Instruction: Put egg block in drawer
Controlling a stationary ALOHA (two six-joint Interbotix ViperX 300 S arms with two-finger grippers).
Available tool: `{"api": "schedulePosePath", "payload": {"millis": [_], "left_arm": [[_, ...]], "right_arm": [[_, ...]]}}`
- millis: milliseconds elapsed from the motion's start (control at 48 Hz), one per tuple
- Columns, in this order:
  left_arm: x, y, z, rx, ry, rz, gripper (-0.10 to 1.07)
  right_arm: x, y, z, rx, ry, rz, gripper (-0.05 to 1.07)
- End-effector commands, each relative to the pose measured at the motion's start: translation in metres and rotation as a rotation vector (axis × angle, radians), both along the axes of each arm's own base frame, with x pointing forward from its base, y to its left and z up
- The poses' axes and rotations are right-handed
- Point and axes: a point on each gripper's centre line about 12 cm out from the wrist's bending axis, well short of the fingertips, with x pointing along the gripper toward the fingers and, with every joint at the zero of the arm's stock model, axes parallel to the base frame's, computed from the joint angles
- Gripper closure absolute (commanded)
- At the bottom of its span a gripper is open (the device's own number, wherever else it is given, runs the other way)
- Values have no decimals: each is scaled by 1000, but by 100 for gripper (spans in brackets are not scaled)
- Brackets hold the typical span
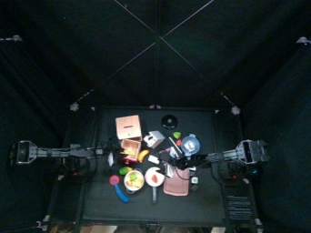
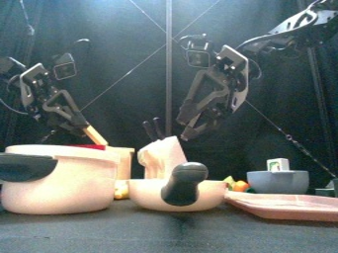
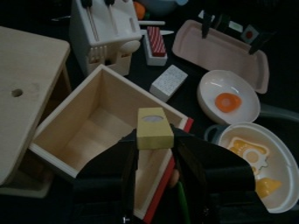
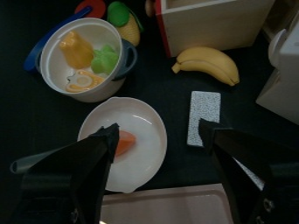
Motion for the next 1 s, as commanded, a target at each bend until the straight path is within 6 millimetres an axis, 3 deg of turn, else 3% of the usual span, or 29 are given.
{"api": "schedulePosePath", "payload": {"millis": [0, 292, 979], "left_arm": [[4, 2, 2, 1, -9, 5, 37], [4, 2, -1, -4, 4, 8, 26], [4, 0, -1, -2, 4, -4, 25]], "right_arm": [[1, -1, 16, 1, -45, -1, 1], [0, -2, 12, -3, -30, -9, 1], [0, -3, 8, -6, -17, -13, 1]]}}
